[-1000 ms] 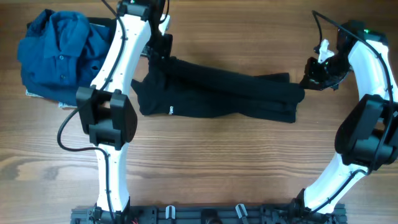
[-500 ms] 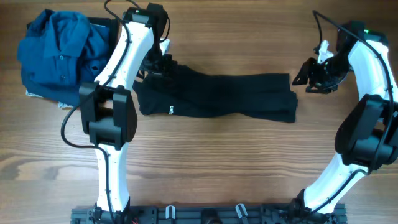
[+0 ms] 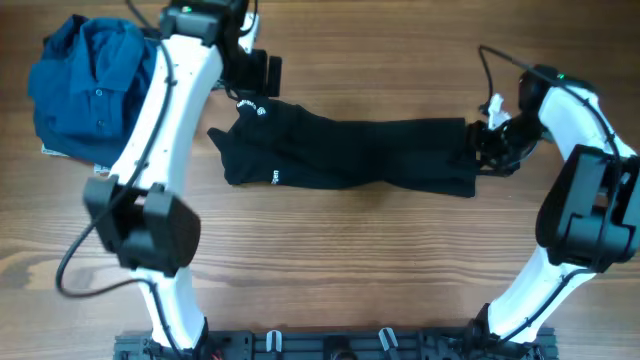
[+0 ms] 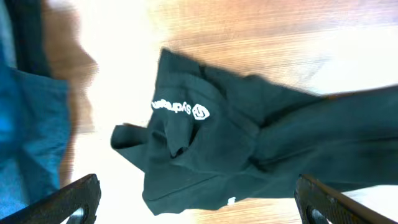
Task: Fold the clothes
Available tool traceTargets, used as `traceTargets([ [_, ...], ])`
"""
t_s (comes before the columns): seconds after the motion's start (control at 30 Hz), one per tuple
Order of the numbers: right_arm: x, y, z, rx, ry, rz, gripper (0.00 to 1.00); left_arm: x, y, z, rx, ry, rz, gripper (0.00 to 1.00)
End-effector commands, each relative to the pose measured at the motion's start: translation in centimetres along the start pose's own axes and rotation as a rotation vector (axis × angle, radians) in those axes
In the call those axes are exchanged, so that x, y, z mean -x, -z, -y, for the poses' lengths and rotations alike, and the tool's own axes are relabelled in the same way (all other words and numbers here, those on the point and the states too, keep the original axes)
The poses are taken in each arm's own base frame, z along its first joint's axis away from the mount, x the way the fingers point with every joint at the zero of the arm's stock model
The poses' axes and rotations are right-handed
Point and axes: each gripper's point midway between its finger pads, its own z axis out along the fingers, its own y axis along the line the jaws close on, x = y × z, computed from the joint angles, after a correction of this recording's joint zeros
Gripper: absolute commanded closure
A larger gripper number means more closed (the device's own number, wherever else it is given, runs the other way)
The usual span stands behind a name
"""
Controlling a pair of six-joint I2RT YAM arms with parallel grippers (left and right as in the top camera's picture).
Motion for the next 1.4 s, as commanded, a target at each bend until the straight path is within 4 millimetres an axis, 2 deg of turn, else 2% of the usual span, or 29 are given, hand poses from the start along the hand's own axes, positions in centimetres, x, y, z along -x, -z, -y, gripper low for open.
traceTargets([
  [0.0,-0.1,-0.7,0.0,0.007,0.057,0.015,0.35,0.5,1.9,-0.5,0.011,0.032,0.050,0.00],
  [0.17,0.7,-1.9,2.2,-0.103,0.051,0.058,0.35,0.2,1.9,-0.9,0.033,0.032,0.041,0.00],
  [0.4,2.3,-1.7,3.9,-0.201,0.009,0.129,0.34,0.2,1.9,-0.9,0.033,0.032,0.040,0.00],
  [0.47,2.5,-1.5,3.3,-0.173,0.015,0.136,0.34,0.2,1.9,-0.9,0.033,0.032,0.040,0.00],
  [0.53,2.7,-0.9,1.7,-0.098,0.034,0.143,0.33,0.2,1.9,-0.9,0.033,0.032,0.041,0.00],
  [0.6,2.7,0.3,0.1,-0.035,0.067,0.151,0.31,0.2,1.9,-0.9,0.034,0.032,0.040,0.00],
  [0.63,2.8,1.5,-0.7,-0.025,0.080,0.169,0.30,0.1,1.9,-0.9,0.035,0.033,0.037,0.00],
  [0.77,3.0,3.9,-1.5,-0.036,0.116,0.233,0.28,0.1,1.9,-0.9,0.034,0.032,0.037,0.00],
  [0.87,3.7,4.5,-1.8,-0.037,0.134,0.274,0.27,0.1,1.9,-0.9,0.034,0.032,0.037,0.00],
  [0.97,4.3,4.3,-1.6,-0.045,0.146,0.301,0.27,0.1,1.9,-0.9,0.035,0.032,0.036,0.00],
  [1.1,4.8,3.5,0.0,-0.112,0.108,0.312,0.27,0.1,1.9,-0.9,0.035,0.031,0.035,0.00],
  [1.23,4.3,2.5,1.4,-0.157,0.071,0.296,0.28,0.1,1.9,-1.0,0.040,0.031,0.037,0.00],
  [1.37,3.7,1.5,1.8,-0.160,0.063,0.277,0.28,0.1,1.9,-1.1,0.046,0.028,0.038,0.00],
])
